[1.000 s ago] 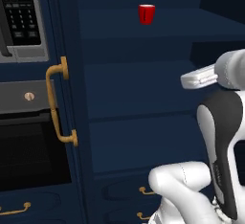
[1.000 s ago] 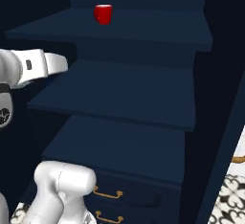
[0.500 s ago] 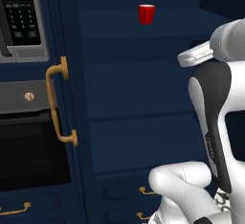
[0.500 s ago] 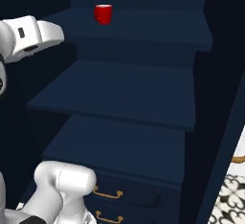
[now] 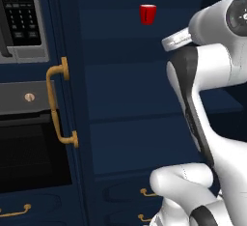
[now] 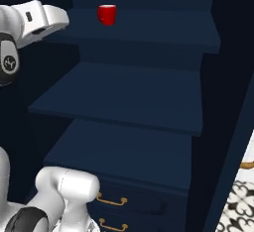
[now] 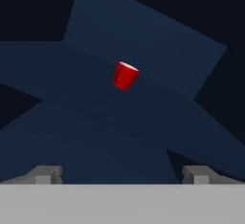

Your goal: Gather all objects into one cabinet and sort the glasses and bowls to opposite sides.

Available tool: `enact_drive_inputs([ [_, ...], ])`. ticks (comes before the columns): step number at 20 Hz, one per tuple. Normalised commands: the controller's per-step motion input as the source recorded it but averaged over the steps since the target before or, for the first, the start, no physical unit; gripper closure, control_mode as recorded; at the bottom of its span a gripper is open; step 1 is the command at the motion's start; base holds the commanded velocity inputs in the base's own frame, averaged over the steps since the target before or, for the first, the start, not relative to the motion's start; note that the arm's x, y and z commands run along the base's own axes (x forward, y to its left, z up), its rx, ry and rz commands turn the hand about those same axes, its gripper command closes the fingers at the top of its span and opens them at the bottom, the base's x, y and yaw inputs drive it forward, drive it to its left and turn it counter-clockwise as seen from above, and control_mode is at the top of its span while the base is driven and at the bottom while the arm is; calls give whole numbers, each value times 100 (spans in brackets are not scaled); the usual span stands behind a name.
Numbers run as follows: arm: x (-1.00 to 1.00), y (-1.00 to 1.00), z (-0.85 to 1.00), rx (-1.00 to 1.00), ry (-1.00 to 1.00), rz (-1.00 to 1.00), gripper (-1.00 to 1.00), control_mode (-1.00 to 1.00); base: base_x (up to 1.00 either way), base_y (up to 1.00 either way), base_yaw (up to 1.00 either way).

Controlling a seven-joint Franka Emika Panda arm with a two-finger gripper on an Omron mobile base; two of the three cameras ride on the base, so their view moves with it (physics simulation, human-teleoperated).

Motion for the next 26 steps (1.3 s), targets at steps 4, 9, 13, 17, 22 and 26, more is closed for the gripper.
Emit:
enact_drive_inputs([
  [4,54,0,29,2,0,-19,-100,-100,0,0,0],
  [9,18,5,0,5,4,-5,-100,-100,0,0,0],
  [13,29,0,0,36,-1,0,-100,-100,0,0,0],
  [17,14,19,1,4,-8,5,-100,-100,0,0,0],
  [22,19,3,3,1,-10,-4,-100,-100,0,0,0],
  [26,46,0,-1,7,-5,-3,-100,-100,0,0,0],
])
